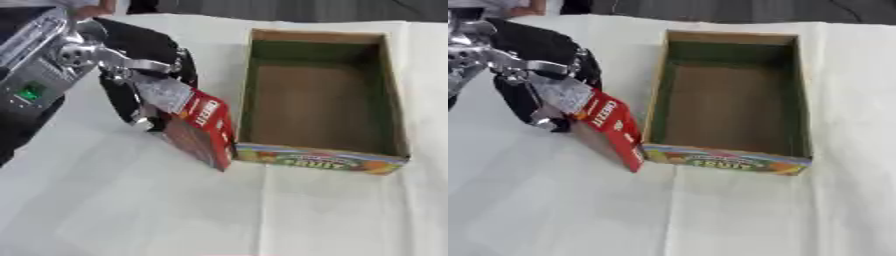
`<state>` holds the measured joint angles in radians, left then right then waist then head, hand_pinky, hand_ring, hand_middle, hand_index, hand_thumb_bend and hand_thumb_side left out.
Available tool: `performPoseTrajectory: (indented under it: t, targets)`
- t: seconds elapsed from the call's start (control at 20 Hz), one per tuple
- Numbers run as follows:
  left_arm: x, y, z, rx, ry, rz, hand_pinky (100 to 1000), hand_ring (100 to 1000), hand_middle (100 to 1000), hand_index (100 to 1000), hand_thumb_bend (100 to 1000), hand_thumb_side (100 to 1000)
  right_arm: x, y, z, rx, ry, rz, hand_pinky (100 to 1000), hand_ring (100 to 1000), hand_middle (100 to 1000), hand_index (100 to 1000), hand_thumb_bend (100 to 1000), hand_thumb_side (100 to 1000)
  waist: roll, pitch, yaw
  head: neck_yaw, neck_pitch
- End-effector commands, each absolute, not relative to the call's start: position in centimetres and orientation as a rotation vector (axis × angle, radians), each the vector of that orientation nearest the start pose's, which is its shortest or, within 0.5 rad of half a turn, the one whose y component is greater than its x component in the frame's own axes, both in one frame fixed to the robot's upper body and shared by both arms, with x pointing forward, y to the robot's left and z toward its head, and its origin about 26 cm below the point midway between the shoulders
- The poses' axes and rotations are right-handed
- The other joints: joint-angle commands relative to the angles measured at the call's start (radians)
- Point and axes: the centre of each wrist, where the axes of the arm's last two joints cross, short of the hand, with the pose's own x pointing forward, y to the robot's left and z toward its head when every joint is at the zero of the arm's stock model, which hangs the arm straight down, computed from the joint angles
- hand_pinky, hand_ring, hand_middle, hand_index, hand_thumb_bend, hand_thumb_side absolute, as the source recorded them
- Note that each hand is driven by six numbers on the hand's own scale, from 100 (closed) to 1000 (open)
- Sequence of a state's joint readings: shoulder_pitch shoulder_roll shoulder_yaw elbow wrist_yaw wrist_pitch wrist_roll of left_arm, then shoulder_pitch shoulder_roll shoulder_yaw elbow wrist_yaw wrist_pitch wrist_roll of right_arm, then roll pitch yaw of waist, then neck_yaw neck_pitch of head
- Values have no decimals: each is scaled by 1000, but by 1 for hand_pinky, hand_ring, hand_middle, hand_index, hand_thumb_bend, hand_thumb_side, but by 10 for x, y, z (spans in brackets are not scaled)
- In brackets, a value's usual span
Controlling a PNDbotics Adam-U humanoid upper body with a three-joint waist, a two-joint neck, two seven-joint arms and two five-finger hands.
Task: Pick up objects on the table and place them in the box.
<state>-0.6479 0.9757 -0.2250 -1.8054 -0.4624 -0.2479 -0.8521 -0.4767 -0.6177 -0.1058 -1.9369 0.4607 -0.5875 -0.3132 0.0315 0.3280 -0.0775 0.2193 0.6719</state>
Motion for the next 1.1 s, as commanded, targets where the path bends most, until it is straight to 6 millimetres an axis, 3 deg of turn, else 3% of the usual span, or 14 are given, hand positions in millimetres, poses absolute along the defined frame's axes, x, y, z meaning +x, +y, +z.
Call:
performPoseTrajectory:
  t: [0.05,0.55,1.1]
  targets:
    - [333,321,332,838,-1223,-2113,414,458,492,528,100,100,307,-315,296,914,2803,-733,347,499,536,635,100,769,1,-19,4,-17,1]
    - [334,351,402,1132,-1287,-1864,454,515,549,581,106,100,307,-318,293,927,2809,-751,347,496,533,632,100,770,10,-41,23,-45,-8]
    - [336,346,417,1111,-1417,-1840,427,502,537,570,100,100,308,-319,291,933,2818,-761,347,496,532,630,100,770,15,-56,26,-65,-22]
